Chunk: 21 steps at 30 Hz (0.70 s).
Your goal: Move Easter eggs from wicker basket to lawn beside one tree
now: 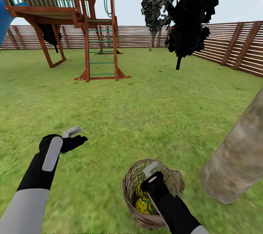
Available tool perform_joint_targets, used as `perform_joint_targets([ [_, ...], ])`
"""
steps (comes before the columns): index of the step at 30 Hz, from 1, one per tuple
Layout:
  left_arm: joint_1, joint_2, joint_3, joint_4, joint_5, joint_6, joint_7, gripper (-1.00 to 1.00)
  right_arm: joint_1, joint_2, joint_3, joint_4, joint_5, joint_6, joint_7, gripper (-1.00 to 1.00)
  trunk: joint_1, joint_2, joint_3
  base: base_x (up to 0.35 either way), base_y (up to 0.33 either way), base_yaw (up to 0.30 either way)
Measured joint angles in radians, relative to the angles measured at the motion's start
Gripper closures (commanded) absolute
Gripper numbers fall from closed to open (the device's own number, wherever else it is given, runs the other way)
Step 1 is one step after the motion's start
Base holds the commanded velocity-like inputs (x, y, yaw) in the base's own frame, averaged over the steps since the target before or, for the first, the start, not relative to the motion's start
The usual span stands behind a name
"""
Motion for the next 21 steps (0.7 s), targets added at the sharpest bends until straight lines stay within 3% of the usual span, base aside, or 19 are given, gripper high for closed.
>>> perform_joint_targets([
  [5,0.000,0.009,0.031,-0.036,0.076,0.001,0.000,-1.00,0.000,-0.006,0.012,0.004,0.000,0.002,0.000,-1.00,0.000,0.000,-0.006,0.000,0.000,0.077],
  [9,0.001,0.039,0.073,-0.057,0.151,0.003,0.000,-1.00,0.000,-0.007,0.011,0.008,-0.001,0.001,0.000,-1.00,0.000,0.000,-0.007,0.000,0.000,0.007],
  [13,0.023,0.018,0.051,-0.061,0.165,0.001,-0.002,-1.00,-0.023,-0.004,0.017,0.008,0.005,-0.021,-0.001,-1.00,0.000,0.000,-0.007,0.000,0.000,0.000],
  [18,0.036,0.025,0.045,-0.061,0.180,0.004,-0.003,-1.00,-0.051,-0.011,0.023,-0.020,0.021,-0.029,0.008,-1.00,0.000,0.000,-0.007,0.000,0.000,0.000],
  [21,0.037,0.027,0.028,-0.061,0.199,0.004,-0.002,-1.00,-0.068,-0.006,0.016,-0.037,0.009,-0.023,0.010,-1.00,0.000,0.000,-0.007,0.000,0.000,0.000],
])
